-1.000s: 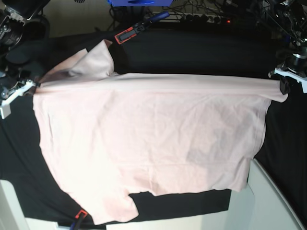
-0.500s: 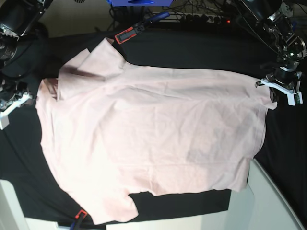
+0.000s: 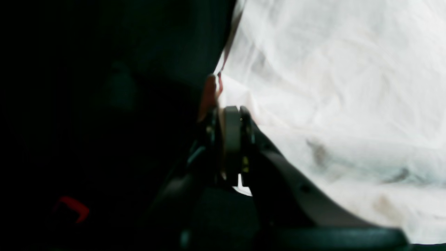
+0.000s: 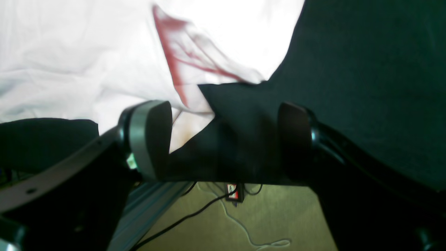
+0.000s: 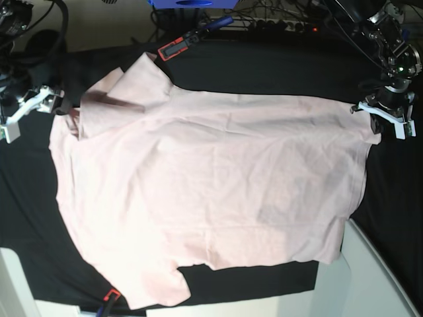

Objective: Fold the T-shirt properly
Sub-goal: 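Fold the collar edge over toward the hem with both grippers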

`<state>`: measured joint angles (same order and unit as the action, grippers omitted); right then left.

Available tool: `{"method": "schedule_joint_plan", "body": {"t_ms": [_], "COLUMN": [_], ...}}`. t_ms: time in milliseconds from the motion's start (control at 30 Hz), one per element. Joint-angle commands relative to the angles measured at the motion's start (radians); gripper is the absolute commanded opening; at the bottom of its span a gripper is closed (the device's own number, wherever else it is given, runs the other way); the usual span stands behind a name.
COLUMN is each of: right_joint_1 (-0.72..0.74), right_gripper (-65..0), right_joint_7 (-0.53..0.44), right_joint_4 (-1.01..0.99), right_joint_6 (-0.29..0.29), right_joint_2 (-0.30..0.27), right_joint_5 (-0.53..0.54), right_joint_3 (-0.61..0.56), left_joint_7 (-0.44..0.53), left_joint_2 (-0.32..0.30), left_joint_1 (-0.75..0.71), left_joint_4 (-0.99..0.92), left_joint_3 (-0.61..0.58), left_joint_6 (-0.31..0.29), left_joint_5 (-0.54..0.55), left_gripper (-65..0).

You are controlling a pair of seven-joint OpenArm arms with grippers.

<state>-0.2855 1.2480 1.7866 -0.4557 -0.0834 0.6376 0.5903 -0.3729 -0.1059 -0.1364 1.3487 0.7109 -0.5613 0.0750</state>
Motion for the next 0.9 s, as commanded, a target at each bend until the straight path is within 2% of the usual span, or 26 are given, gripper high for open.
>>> {"method": "schedule_joint_plan", "body": {"t_ms": [0,100,400,600,733,867], "right_joint_1": [0.007,0.006,0.01,0.033,0.032,0.032], "right_gripper": [-21.8,-24.2,-23.8,-23.6,-23.6,-23.6], "right_joint_7": [-0.015,-0.015,-0.027,-0.029,-0.081,-0.09], "right_joint_4": [0.015,0.015,0.011,-0.066,-0.104,-0.144], "right_joint_6": [-0.005,-0.005,-0.004,-0.004,-0.004,-0.004], "right_joint_2": [-0.008,0.009,0.02,-0.008,-0.022,-0.039], "right_joint_5": [0.035,0.04,0.035,0.034,0.034,0.035], "right_joint_3": [-0.016,-0.054,-0.14,-0.135,-0.138,-0.14], "left_joint_7": [0.024,0.024,0.025,0.025,0.025,0.025], "left_joint_2": [-0.013,-0.013,-0.013,-0.013,-0.013,-0.013], "left_joint_1": [0.005,0.004,-0.004,-0.006,-0.006,-0.006], "left_joint_4": [0.021,0.021,0.021,0.021,0.021,0.021], "left_joint_3": [0.002,0.002,0.006,0.006,0.006,0.006], "left_joint_6": [-0.003,-0.003,-0.003,-0.003,-0.003,-0.003], "left_joint_5": [0.012,0.012,0.013,0.019,0.019,0.018], "left_gripper": [-65.0,-65.0,-65.0,-65.0,-65.0,-65.0]}}
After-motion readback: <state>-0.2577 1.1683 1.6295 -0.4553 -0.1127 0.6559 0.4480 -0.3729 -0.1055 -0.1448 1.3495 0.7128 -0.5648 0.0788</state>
